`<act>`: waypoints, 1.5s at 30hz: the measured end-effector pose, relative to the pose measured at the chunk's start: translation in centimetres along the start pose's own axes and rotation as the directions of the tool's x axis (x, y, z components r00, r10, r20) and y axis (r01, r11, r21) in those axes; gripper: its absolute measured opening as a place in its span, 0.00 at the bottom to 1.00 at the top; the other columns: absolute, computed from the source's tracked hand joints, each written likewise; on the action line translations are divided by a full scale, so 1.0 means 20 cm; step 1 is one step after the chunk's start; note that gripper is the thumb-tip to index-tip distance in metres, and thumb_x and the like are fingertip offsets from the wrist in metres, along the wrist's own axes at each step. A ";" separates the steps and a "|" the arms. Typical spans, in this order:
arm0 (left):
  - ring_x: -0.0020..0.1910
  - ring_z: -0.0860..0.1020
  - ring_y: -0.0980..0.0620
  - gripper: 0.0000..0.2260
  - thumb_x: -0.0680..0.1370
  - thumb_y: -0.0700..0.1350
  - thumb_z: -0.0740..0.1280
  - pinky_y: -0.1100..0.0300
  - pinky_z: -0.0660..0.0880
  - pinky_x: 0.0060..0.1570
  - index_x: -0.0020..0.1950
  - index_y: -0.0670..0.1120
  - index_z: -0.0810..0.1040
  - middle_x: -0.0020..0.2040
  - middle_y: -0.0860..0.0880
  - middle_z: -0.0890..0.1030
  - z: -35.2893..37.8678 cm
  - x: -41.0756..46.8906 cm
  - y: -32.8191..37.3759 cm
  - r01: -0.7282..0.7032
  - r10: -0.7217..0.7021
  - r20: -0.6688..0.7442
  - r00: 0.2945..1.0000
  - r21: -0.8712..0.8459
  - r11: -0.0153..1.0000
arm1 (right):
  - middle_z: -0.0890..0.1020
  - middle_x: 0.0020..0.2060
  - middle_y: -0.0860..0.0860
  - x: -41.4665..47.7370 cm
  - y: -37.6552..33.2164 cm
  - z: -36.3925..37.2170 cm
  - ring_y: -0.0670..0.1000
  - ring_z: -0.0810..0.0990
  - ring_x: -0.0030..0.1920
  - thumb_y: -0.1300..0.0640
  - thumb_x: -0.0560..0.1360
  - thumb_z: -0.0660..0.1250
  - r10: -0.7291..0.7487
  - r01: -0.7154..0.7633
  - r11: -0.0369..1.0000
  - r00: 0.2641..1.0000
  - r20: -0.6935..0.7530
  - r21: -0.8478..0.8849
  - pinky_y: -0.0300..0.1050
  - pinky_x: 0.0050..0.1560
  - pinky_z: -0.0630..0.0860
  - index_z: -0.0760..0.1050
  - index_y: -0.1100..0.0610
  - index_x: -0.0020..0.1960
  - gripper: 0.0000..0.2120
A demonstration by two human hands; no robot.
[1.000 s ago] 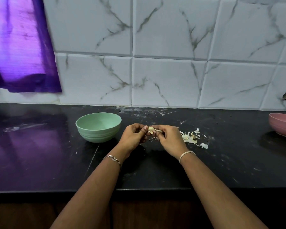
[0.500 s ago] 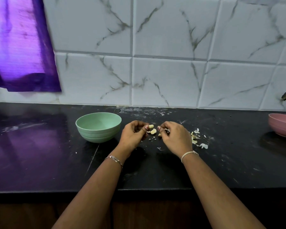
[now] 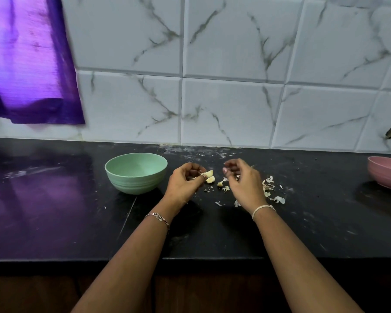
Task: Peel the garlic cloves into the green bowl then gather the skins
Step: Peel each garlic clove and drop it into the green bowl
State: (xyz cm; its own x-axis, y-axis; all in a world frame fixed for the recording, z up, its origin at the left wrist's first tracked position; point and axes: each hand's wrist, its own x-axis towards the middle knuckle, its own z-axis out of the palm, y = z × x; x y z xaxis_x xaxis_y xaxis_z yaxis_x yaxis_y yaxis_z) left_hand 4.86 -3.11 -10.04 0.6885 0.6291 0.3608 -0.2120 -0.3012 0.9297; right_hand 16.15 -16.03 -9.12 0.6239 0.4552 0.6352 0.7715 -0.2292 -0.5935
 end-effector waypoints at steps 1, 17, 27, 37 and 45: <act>0.32 0.78 0.53 0.07 0.74 0.36 0.71 0.57 0.74 0.38 0.43 0.48 0.79 0.39 0.47 0.81 0.00 0.00 0.00 -0.012 0.011 0.002 1.000 0.016 1.000 | 0.82 0.45 0.44 -0.01 -0.02 0.01 0.41 0.80 0.46 0.55 0.77 0.68 -0.009 0.001 0.993 0.998 0.069 0.115 0.36 0.50 0.76 0.79 0.52 0.53 0.05; 0.42 0.80 0.50 0.03 0.77 0.44 0.69 0.55 0.77 0.48 0.47 0.49 0.83 0.45 0.49 0.80 0.00 0.02 -0.06 -0.099 0.120 -0.009 0.993 0.505 0.858 | 0.84 0.39 0.50 -0.02 -0.03 0.06 0.49 0.83 0.39 0.63 0.76 0.69 0.045 -0.121 0.913 0.979 0.199 0.389 0.44 0.42 0.80 0.81 0.53 0.46 0.06; 0.35 0.79 0.63 0.09 0.75 0.39 0.71 0.65 0.74 0.40 0.42 0.54 0.80 0.36 0.59 0.81 0.01 0.01 -0.04 -0.181 0.181 0.041 0.983 0.430 0.885 | 0.82 0.38 0.48 -0.01 -0.05 0.05 0.49 0.80 0.36 0.61 0.76 0.70 0.122 -0.169 0.853 0.985 0.125 0.493 0.45 0.39 0.80 0.75 0.53 0.49 0.06; 0.37 0.78 0.60 0.07 0.75 0.44 0.73 0.62 0.76 0.42 0.52 0.47 0.85 0.39 0.58 0.80 0.02 -0.02 -0.01 -0.266 0.296 0.002 0.955 0.446 0.854 | 0.84 0.39 0.62 -0.02 -0.06 0.05 0.52 0.80 0.33 0.58 0.78 0.68 0.142 -0.231 0.776 0.971 0.195 0.587 0.40 0.32 0.75 0.74 0.66 0.49 0.09; 0.33 0.78 0.62 0.08 0.74 0.39 0.72 0.63 0.77 0.39 0.50 0.50 0.85 0.39 0.59 0.83 0.01 -0.04 0.02 -0.222 0.229 0.012 0.973 0.312 0.924 | 0.83 0.32 0.51 -0.05 -0.07 0.06 0.45 0.79 0.29 0.61 0.79 0.65 0.124 -0.276 0.765 0.950 0.287 0.582 0.35 0.31 0.74 0.78 0.60 0.44 0.06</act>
State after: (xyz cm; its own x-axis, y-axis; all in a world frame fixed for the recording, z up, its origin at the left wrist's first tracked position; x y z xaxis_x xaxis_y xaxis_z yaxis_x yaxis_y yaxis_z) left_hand 4.27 -3.87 -10.00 0.6300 0.5344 0.5634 -0.1323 -0.6410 0.7560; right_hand 14.30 -15.10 -9.46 0.6524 0.6511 0.3878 0.3458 0.1996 -0.9168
